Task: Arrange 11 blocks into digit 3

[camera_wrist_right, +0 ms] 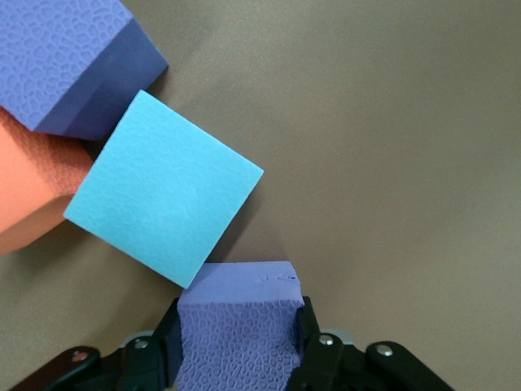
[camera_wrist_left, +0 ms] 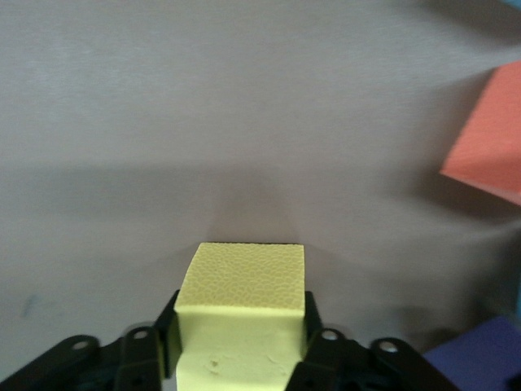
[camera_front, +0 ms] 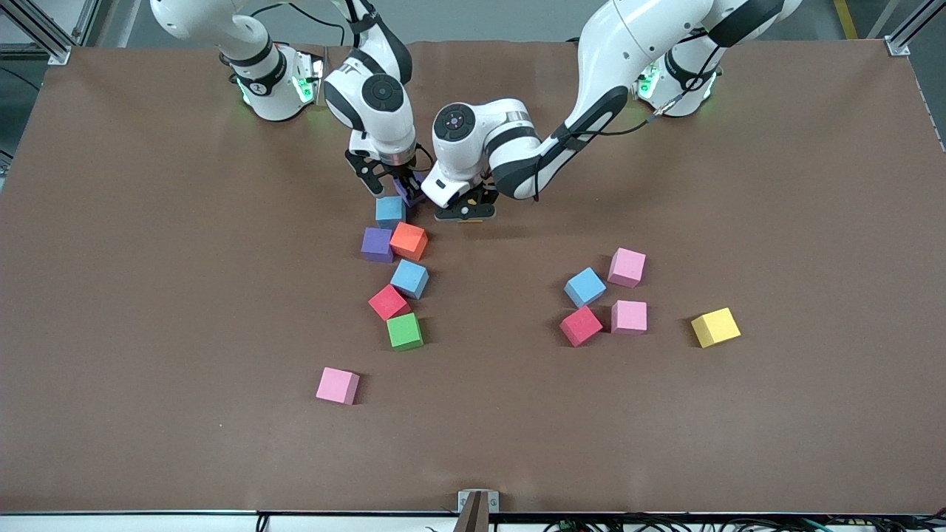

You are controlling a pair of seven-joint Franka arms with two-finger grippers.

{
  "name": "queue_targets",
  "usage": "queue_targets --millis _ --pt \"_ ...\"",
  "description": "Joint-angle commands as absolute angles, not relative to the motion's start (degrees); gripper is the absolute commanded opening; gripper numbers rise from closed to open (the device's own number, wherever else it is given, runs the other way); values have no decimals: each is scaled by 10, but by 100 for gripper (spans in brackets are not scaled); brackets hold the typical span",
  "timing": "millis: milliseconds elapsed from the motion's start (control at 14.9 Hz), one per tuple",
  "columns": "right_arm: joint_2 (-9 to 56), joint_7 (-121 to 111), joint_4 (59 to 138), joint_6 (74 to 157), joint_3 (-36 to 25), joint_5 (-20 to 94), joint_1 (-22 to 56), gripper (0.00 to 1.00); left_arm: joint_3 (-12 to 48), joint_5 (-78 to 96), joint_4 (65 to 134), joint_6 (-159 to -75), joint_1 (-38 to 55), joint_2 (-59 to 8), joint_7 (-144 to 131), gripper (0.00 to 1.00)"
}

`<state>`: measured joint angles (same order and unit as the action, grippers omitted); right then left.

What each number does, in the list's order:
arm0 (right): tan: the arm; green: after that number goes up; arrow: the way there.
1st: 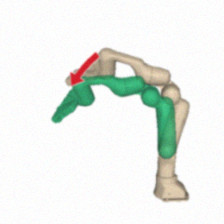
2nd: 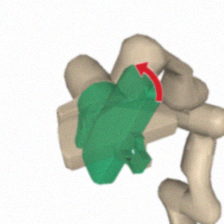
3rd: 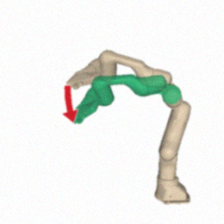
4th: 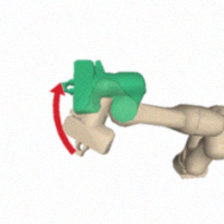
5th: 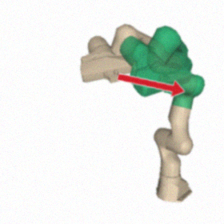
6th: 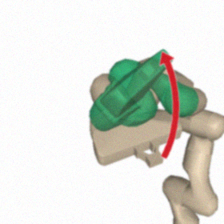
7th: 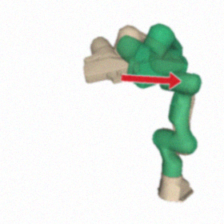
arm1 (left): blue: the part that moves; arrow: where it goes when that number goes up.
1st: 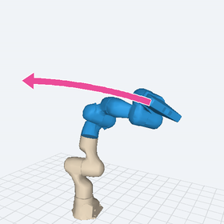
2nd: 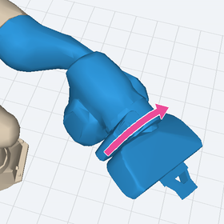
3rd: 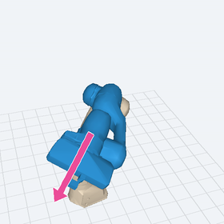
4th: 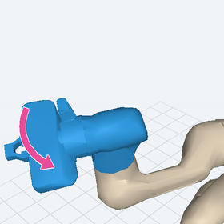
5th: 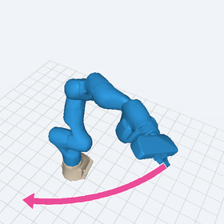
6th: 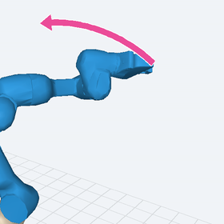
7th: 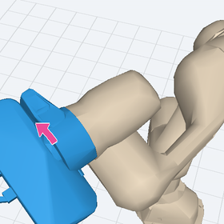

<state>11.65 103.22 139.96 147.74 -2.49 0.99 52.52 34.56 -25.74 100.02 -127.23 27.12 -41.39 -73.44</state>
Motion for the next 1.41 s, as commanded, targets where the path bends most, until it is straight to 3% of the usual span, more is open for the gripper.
queue_targets --millis 0,471,741,1077,1347 --pt "131 1073 1398 1486 -30 11 529 3 342 -261 1005 -1218 270 -367 -736 99" --pt "170 1133 1357 1487 -32 11 520 1 383 -167 987 -1152 178 -274 -637 100" --pt "199 1163 1316 1483 -32 11 515 1 382 -154 984 -1151 85 -262 -587 100" --pt "240 1201 1260 1479 -33 11 506 1 372 -163 933 -1157 -20 -299 -573 99" --pt "259 1223 1228 1478 -33 11 505 1 330 -202 867 -1176 -17 -389 -600 98"
